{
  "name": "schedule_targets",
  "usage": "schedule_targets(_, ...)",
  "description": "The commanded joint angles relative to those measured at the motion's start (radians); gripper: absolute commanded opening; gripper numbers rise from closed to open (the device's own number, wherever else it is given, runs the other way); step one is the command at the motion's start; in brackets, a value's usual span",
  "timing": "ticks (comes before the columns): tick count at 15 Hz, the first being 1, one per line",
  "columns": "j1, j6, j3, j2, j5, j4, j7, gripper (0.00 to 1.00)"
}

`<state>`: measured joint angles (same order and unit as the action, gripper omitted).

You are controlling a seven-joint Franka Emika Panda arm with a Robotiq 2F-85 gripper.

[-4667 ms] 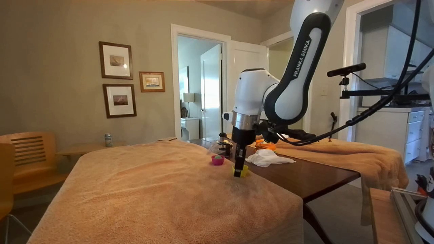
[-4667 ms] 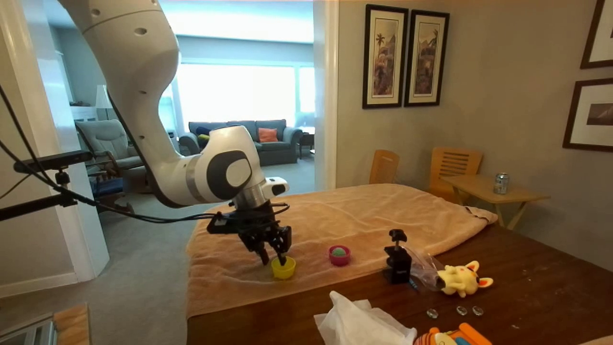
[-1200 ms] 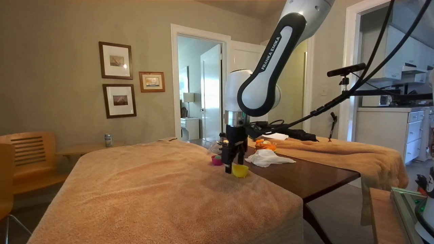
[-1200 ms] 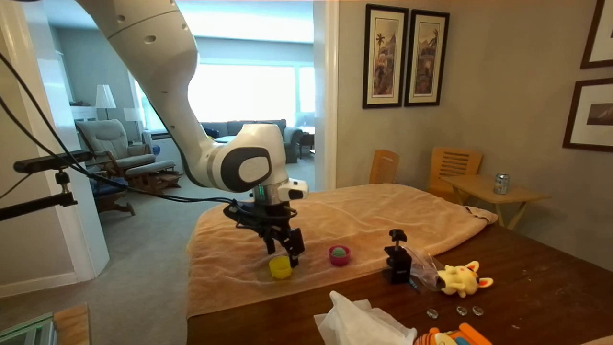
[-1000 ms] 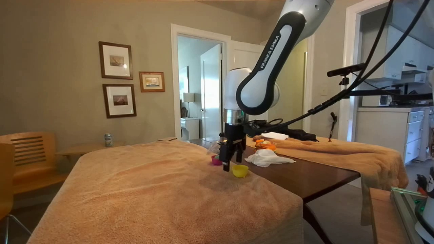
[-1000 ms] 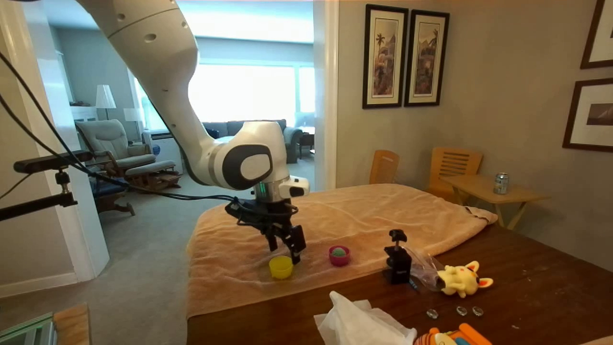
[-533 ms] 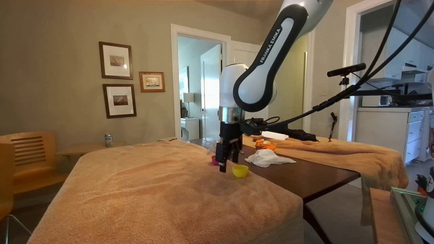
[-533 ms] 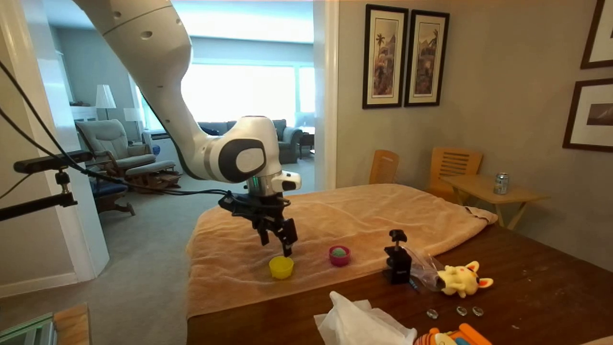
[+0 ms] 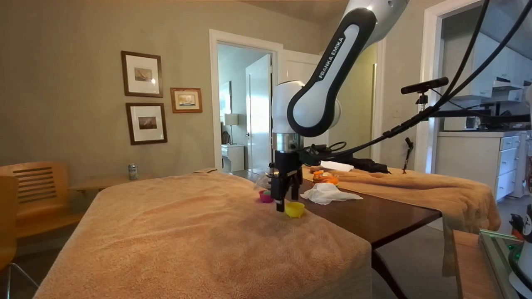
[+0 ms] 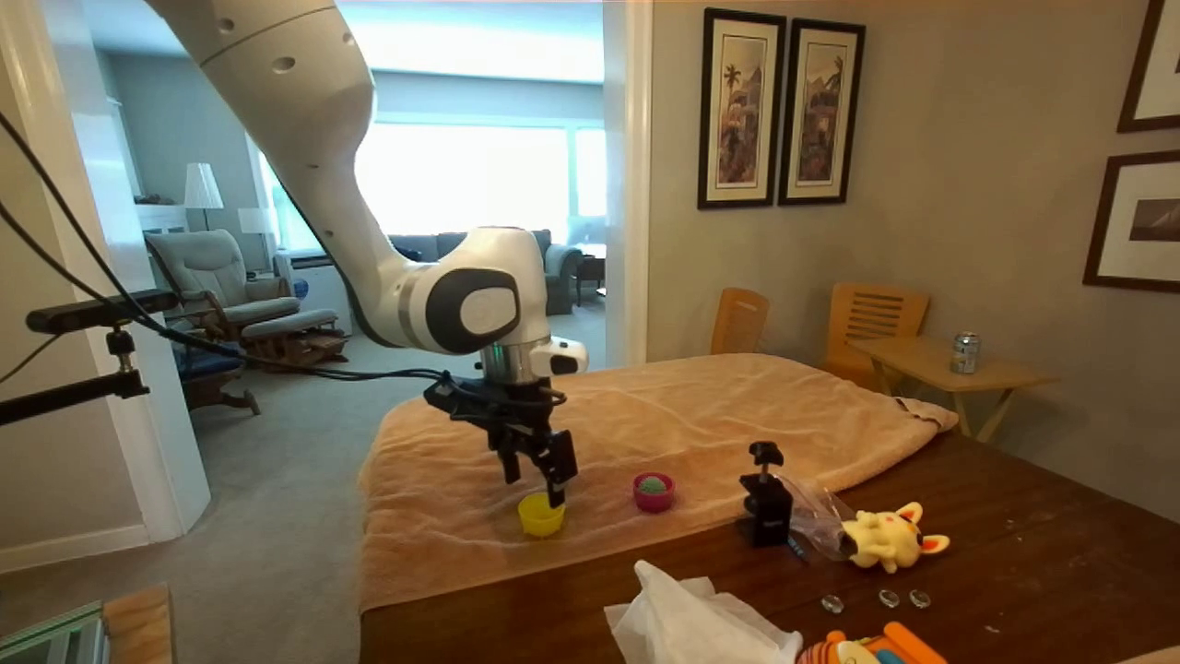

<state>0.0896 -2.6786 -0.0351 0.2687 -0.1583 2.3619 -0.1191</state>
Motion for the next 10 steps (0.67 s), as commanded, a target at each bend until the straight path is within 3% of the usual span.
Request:
schedule_targets(1,-0.048,-0.043,0.013,0.02,0.026,-0.004,0.087,1.0)
schedule_targets(5,-0.08,-0.056,0.036,0.038,0.054,-0.007,0.152,1.0)
schedule_targets(10,-0.033,-0.033,0.044,-0.015,-0.001,0.007,0.123,1.0)
